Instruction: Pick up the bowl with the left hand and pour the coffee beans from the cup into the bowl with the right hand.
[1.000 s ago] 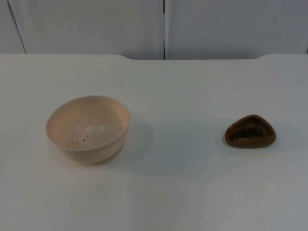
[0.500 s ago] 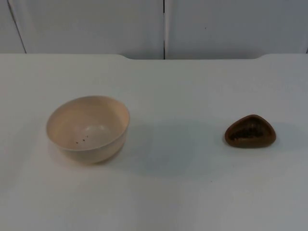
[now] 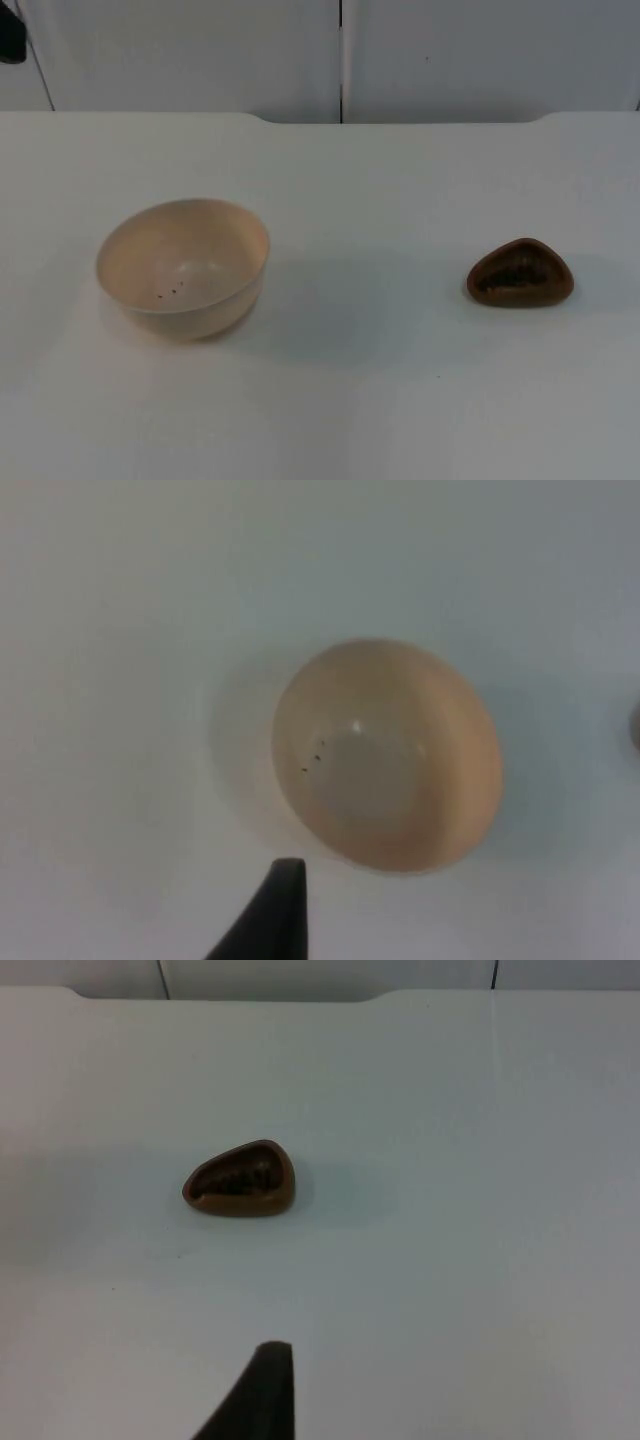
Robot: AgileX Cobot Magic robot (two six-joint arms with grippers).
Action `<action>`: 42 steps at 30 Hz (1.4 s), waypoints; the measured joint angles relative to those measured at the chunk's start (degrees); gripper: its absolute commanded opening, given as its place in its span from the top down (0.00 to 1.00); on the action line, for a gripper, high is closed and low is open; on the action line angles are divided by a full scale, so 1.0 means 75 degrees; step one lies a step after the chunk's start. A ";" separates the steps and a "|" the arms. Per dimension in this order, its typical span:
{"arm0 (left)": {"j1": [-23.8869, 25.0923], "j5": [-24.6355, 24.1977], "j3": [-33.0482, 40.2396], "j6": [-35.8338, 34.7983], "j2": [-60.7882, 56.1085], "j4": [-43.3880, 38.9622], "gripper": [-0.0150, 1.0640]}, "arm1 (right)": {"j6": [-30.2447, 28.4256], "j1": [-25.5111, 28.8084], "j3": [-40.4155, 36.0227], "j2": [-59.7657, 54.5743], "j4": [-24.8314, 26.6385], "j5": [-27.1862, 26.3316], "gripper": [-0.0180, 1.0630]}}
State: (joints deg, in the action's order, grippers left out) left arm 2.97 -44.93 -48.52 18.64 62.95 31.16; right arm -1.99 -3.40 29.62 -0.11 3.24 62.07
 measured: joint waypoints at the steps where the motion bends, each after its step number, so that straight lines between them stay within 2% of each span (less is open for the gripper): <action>1: 0.0000 0.0049 0.0000 0.0000 0.0179 0.0000 0.06 | 0.0000 0.0000 0.0000 0.0000 0.0000 0.0000 0.01; 20: 0.0000 0.0471 -0.0013 0.0087 0.2259 0.0066 0.06 | 0.0000 0.0000 0.0000 0.0000 0.0000 0.0000 0.01; 33: 0.0000 0.0629 -0.0013 -0.0084 0.3086 0.0712 0.06 | 0.0000 0.0000 0.0000 0.0000 0.0000 0.0000 0.01; 38: 0.0000 0.0813 -0.0013 -0.0217 0.3406 0.1158 0.08 | 0.0000 0.0000 0.0000 0.0000 0.0000 0.0000 0.01; 42: -0.0332 0.1301 -0.0013 -0.0680 0.3809 0.1210 0.08 | 0.0000 0.0000 0.0000 0.0000 0.0000 0.0000 0.01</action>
State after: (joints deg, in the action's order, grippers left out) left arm 0.48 -35.17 -48.62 13.55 91.51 40.23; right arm -1.99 -3.40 29.62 -0.11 3.24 62.07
